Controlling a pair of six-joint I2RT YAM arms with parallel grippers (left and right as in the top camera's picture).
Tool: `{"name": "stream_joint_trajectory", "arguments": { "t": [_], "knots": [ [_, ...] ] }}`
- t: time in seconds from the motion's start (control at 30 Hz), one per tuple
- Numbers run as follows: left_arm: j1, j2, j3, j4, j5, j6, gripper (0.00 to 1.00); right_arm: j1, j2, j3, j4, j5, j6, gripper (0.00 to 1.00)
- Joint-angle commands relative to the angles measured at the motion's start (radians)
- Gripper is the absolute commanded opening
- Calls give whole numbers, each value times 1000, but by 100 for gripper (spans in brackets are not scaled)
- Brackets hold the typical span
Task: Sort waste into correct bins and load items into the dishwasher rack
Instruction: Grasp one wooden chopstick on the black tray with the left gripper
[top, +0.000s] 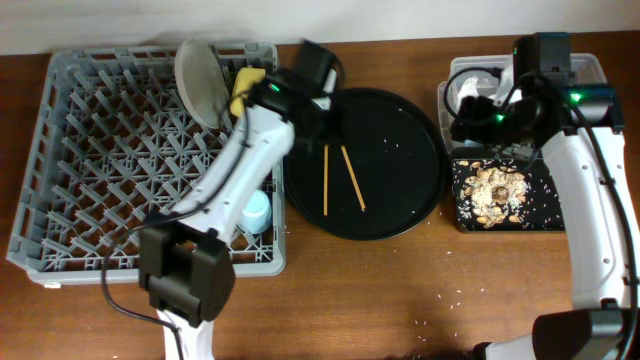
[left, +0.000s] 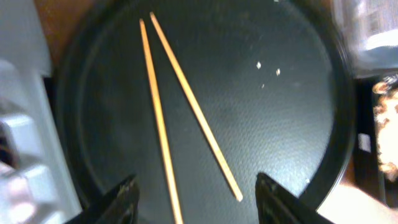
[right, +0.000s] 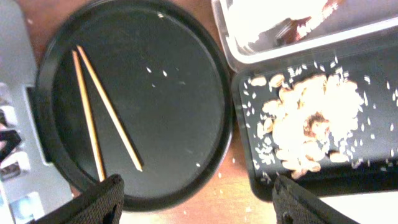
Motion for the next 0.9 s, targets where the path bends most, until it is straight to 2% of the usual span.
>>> {"name": "stream_joint_trajectory", "arguments": {
  "t": [0.0, 0.1, 0.3, 0.6, 0.7, 0.83, 0.87],
  "knots": [
    [-60, 16, -93, 76, -199, -110, 46, 3, 14, -11, -21, 1, -5, 77],
    [-93, 68, -105, 118, -221, -127, 41, 16, 14, -22, -22, 1, -4, 77],
    [-110, 156, -105, 117, -293, -126, 41, 33, 14, -43, -36, 2, -5, 78],
    [-93, 237, -103, 131, -257, -126, 40, 33, 15, -63, -27, 2, -5, 78],
    [-85, 238, -100, 134, -252, -126, 33, 33, 16, -63, -27, 2, -5, 78],
    [-83, 261, -100, 112, -317, -115, 31, 33, 16, -63, -45, 2, -23, 78],
    [-79, 268, -100, 109, -317, -115, 27, 33, 16, -63, -45, 2, -23, 78]
  ]
}}
